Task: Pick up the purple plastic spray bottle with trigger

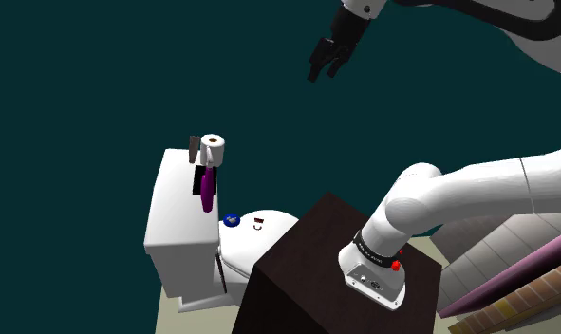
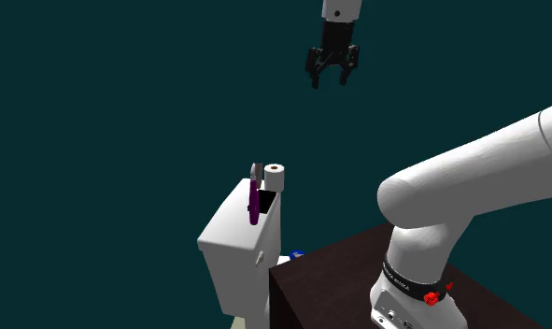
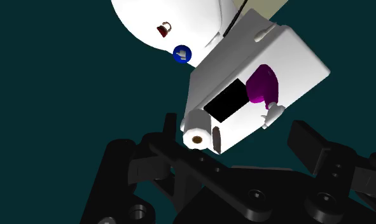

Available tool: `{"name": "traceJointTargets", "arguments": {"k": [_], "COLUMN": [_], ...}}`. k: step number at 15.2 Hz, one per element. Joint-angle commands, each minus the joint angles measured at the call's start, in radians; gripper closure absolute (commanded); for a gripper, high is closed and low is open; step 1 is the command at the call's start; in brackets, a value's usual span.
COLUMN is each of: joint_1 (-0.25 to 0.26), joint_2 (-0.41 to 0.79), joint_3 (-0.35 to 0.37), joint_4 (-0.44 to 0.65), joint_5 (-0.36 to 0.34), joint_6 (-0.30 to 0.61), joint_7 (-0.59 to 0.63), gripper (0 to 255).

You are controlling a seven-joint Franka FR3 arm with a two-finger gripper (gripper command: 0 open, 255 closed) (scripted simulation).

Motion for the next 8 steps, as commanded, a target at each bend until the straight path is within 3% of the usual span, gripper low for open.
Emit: {"name": "traceJointTargets", "arguments": {"k": [1, 8], "joint_1": [0.0, 0.002], "joint_2": [0.0, 0.068], "joint_3": [0.0, 0.108], "joint_4": [0.0, -0.145], "joint_5": [0.0, 0.021], "joint_6": [0.0, 0.234], "joint_7": [0.0, 0.141], "gripper": [0, 0]}}
